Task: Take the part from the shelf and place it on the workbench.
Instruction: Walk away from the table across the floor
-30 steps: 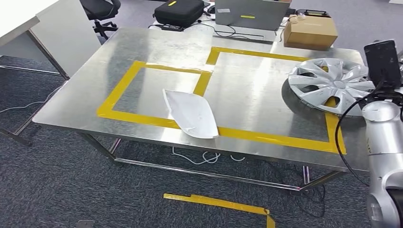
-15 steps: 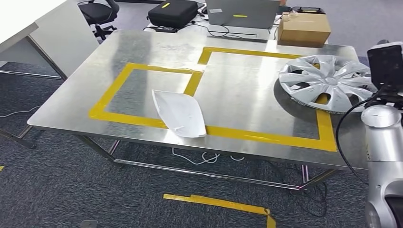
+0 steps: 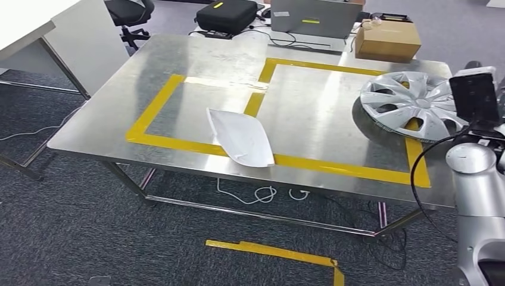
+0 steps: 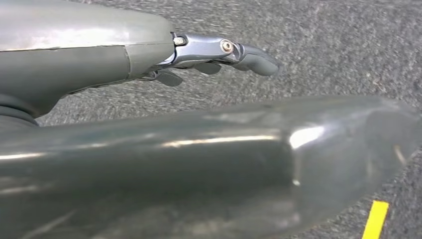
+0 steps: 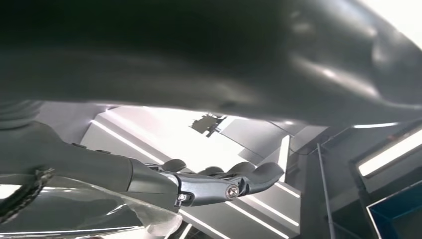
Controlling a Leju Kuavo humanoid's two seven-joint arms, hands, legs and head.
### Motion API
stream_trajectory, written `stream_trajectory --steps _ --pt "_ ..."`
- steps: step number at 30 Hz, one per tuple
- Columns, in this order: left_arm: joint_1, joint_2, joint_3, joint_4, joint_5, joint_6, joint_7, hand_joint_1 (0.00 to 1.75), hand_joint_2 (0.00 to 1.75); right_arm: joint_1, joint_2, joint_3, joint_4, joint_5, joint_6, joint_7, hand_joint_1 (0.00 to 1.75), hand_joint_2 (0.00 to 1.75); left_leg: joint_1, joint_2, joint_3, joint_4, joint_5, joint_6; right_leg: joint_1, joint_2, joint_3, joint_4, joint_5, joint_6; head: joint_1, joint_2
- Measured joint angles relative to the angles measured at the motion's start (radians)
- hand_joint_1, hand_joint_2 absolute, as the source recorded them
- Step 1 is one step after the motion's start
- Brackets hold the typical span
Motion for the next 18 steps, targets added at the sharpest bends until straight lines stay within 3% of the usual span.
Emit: stream_trajectory --steps 1,2,3,6,8,11,13,15,16,17,18 --pt "0.0 0.0 0.002 0.0 0.0 0.0 0.0 0.0 0.0 0.004 0.0 0.0 0.0 0.001 0.0 0.0 0.0 0.0 -0.001 0.0 -0.007 0.001 0.005 0.0 0.0 0.0 -0.013 0.049 -0.02 0.002 0.0 0.0" --pt "0.0 0.0 0.003 0.0 0.0 0.0 0.0 0.0 0.0 0.007 0.001 0.0 0.0 0.002 0.0 0.001 0.0 0.0 -0.002 0.0 -0.014 0.002 0.01 0.0 0.0 0.0 -0.009 0.063 -0.022 0.003 0.0 0.0" --pt "0.0 0.0 0.004 0.0 0.0 0.0 0.0 0.0 0.0 0.009 0.002 0.001 0.0 0.003 0.001 0.001 0.0 0.0 -0.002 0.0 -0.021 0.003 0.015 -0.001 0.0 0.0 0.014 0.038 -0.006 0.002 0.0 0.0" --pt "0.0 0.0 0.004 0.0 0.0 0.001 0.001 0.0 0.0 0.008 0.004 0.001 -0.002 0.004 0.001 0.001 0.0 0.0 -0.004 -0.001 -0.036 0.007 0.028 -0.012 0.001 0.0 0.147 -0.163 0.057 -0.003 0.0 0.0" --pt "-0.001 0.001 0.005 0.0 -0.001 0.002 0.002 0.0 0.0 0.008 0.005 0.001 -0.004 0.006 0.001 0.001 0.0 0.0 -0.006 -0.001 -0.042 0.009 0.039 -0.023 0.004 0.001 0.186 -0.226 0.066 -0.007 0.0 0.0" --pt "0.0 0.004 0.005 0.0 -0.008 0.004 0.009 0.0 0.0 0.006 0.011 0.002 -0.006 0.011 0.003 0.001 0.0 0.0 -0.005 -0.002 -0.05 0.012 0.045 -0.041 0.003 0.0 0.173 -0.23 0.084 -0.026 0.001 0.0" --pt "0.001 0.007 0.005 0.0 -0.011 0.004 0.016 0.0 0.0 0.002 0.022 0.004 -0.006 0.018 0.006 0.001 0.0 0.0 -0.003 -0.002 -0.073 0.07 -0.014 -0.052 -0.001 -0.004 0.158 -0.234 0.102 -0.044 -0.003 0.0" --pt "0.001 0.008 0.005 0.0 -0.012 0.002 0.019 0.0 0.0 0.0 0.033 0.007 -0.006 0.027 0.008 0.003 0.0 0.0 0.0 -0.002 -0.111 0.201 -0.106 -0.062 0.001 -0.005 0.14 -0.233 0.118 -0.051 -0.007 0.0" --pt "0.001 0.01 0.005 0.0 -0.013 0.0 0.02 0.0 0.0 0.0 0.038 0.009 -0.005 0.03 0.009 0.005 0.0 0.0 0.001 -0.002 -0.122 0.26 -0.135 -0.064 0.002 -0.005 0.129 -0.232 0.126 -0.052 -0.006 0.0" --pt "0.001 0.011 0.005 0.0 -0.014 -0.001 0.021 0.0 0.0 0.0 0.042 0.012 -0.005 0.033 0.011 0.008 0.0 0.0 0.001 -0.002 -0.121 0.292 -0.142 -0.065 0.004 -0.005 0.118 -0.231 0.134 -0.052 -0.006 0.0" --pt "0.0 0.012 0.005 0.0 -0.015 -0.003 0.021 0.0 0.0 0.0 0.045 0.014 -0.005 0.036 0.013 0.011 0.0 0.0 0.001 -0.002 -0.103 0.287 -0.13 -0.063 0.005 -0.005 0.108 -0.23 0.141 -0.051 -0.007 0.0"
